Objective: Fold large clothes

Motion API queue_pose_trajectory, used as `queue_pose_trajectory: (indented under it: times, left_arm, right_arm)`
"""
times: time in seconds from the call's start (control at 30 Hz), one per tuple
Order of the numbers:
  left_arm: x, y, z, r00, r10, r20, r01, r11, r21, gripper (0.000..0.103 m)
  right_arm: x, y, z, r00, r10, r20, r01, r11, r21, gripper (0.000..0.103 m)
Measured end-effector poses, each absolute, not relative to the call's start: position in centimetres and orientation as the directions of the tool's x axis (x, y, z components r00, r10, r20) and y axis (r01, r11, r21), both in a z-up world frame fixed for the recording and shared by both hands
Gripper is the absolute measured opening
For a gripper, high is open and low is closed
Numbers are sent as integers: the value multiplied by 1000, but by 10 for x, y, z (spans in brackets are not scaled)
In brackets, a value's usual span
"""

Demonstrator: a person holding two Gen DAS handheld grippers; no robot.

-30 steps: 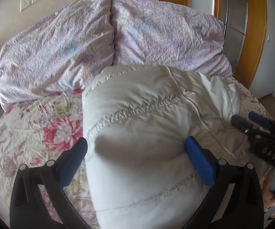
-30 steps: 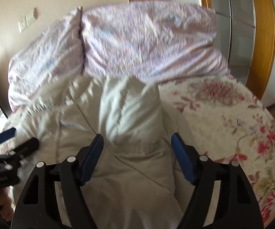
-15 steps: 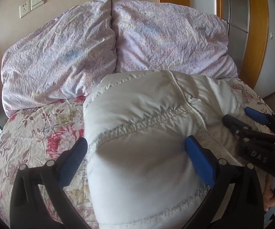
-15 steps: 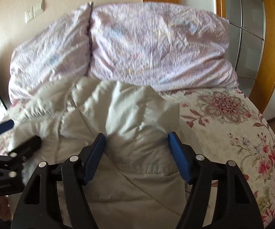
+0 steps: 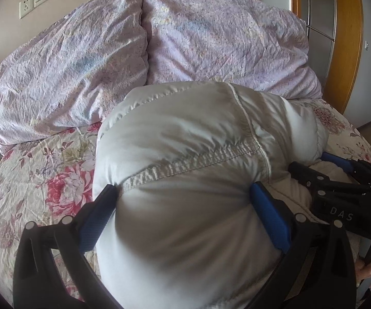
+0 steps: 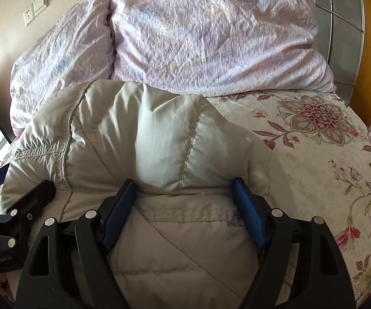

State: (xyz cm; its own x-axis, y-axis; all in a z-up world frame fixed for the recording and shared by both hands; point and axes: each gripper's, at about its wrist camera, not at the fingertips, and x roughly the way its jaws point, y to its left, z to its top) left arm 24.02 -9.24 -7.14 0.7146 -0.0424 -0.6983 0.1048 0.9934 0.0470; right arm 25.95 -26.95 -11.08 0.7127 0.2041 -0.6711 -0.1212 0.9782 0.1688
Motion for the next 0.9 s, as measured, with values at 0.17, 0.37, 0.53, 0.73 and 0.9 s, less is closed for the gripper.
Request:
queue_pose_trajectory:
  times: [0.17, 0.37, 0.53, 0.73, 0.9]
  left_arm:
    - [243, -94, -78, 723, -29, -690, 91, 994, 53, 101]
    - [242, -96, -83, 743, -15, -669, 74, 995, 61, 101]
    - [243, -96, -85, 747, -11, -665, 67, 996, 58, 101]
    - [243, -95, -87, 752, -10, -659, 61, 997, 55, 101]
    - [243, -95, -87, 757, -10, -653, 59, 997, 52, 101]
  right_arm:
    - [264, -268, -114, 711, 194, -676, -114, 980, 161, 79]
    - [264, -266, -116, 725, 180, -664, -106, 983, 151, 79]
    - [265, -265, -117, 732, 173, -659, -102, 984, 145, 79]
    - [266, -265, -117, 737, 171, -654, -102, 984, 143, 80]
    - [266, -265, -118, 740, 172, -651, -102, 984, 144, 80]
